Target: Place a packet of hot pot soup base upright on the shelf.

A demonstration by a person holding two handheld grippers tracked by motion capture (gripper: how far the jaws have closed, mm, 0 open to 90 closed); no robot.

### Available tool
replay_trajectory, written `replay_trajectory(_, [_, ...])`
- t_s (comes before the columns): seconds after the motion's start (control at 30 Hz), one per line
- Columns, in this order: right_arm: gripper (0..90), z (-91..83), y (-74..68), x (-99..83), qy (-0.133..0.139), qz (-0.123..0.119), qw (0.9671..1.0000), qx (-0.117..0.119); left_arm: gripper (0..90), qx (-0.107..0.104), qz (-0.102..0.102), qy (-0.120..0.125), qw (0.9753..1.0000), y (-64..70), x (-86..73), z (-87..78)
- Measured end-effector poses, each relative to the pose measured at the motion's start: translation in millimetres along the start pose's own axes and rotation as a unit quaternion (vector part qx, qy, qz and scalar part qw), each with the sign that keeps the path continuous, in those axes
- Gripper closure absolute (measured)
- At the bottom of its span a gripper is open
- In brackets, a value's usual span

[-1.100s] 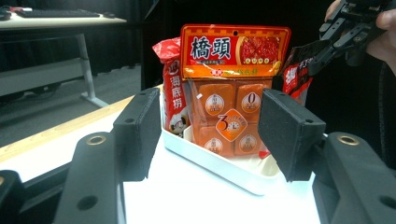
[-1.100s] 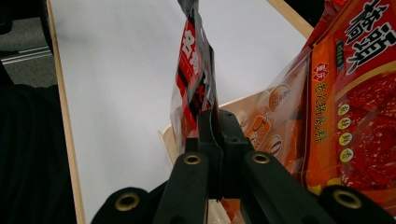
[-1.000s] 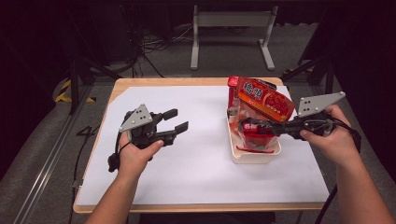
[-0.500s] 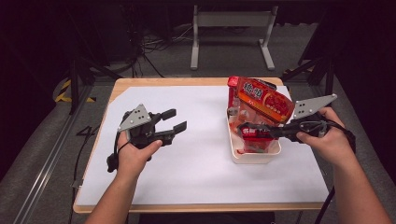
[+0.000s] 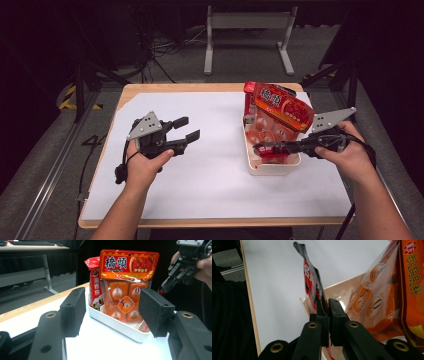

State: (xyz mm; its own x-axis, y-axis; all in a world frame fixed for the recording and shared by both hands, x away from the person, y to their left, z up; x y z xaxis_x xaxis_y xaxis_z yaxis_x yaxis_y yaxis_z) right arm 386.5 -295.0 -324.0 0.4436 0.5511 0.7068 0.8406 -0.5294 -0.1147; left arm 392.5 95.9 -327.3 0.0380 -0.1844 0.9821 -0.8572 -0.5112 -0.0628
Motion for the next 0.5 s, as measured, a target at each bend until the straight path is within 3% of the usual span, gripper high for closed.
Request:
replay_trajectory(0.3, [81.7,5.1,0.6,-8.6,-0.013,0.007,0.9999,-0.006,40.1,0.001,0.000,-0.002,1.0000,-0.5,-0.5,-0.5])
replay_trajectory(0.5, [71.2,5.4,1.9,-11.2,-0.015,0.015,0.9996,-0.016,39.0,0.003,0.003,-0.004,1.0000,0.0,-1.2,1.2])
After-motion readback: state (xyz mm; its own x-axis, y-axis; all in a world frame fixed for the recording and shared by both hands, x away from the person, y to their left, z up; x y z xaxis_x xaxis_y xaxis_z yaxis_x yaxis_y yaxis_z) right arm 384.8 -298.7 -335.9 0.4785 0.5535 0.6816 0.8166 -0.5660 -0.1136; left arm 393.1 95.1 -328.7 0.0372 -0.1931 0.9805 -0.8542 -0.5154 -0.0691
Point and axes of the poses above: each handheld gripper's, and its own axes: z roughly forward along the jaws, x roughly out of its top, y roughly to its right, the point moved 4 cm from there along z, roughly forward along the jaws, and after that the axes turned 10 degrees about z, right-handed, at the moved point
